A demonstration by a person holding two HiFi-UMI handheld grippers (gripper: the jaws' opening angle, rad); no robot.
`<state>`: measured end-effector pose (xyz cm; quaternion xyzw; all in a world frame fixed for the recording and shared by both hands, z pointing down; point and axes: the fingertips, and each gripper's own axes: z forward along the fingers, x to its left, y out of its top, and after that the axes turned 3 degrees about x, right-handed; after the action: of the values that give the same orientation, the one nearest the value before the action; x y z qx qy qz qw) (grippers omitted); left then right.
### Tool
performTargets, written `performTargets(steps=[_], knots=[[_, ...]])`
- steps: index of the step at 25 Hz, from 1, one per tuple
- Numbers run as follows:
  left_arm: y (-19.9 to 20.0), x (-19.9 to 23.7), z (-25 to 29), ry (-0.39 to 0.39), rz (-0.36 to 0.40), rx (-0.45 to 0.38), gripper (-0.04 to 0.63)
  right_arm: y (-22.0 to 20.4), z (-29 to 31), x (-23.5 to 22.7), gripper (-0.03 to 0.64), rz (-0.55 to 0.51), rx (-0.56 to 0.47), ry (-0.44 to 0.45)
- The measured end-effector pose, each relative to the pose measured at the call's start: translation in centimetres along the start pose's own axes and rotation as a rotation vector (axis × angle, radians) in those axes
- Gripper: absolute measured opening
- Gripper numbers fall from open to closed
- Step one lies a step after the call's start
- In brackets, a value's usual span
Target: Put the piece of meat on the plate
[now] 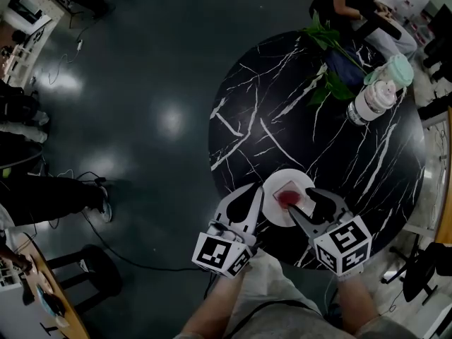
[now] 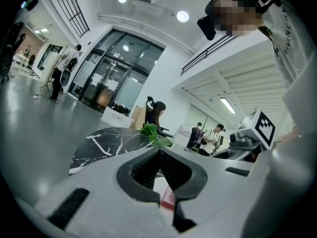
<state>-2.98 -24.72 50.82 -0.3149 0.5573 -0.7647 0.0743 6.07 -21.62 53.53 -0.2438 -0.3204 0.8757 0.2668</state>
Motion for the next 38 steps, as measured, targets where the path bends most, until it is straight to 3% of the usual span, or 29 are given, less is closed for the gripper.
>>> performTargets(steps=[2,4,9,16,38], knots=[[0.4,-0.6,-0.2,-0.005,0.004,-0.007,0.009,0.9,-0.8,0.4,0.199,-0.015,-0.041,-0.006],[0.9,-1.3,-0.4,-0.013,0.011,-0.015,0.009,1.9,-1.7,0.6,0.12,-0.017,-0.086,-0.02],[2.2,-3.9,-0.9,-0.055,0.039,-0.02,0.009,4.8,-4.1,1.5,0.037,-0.031,-0.186,-0.036],[5.5,-6.0,-1.9,-0.075,0.087,-0.057,0.009,8.0,-6.2,3.8,0.025,-0.123,-0.258,-0.024],[12.6,-10.4,-5.5,-0.102,0.195,-0.171,0.009,12.7,-13.2,7.9,0.014,-0.155,-0.448,-0.036]])
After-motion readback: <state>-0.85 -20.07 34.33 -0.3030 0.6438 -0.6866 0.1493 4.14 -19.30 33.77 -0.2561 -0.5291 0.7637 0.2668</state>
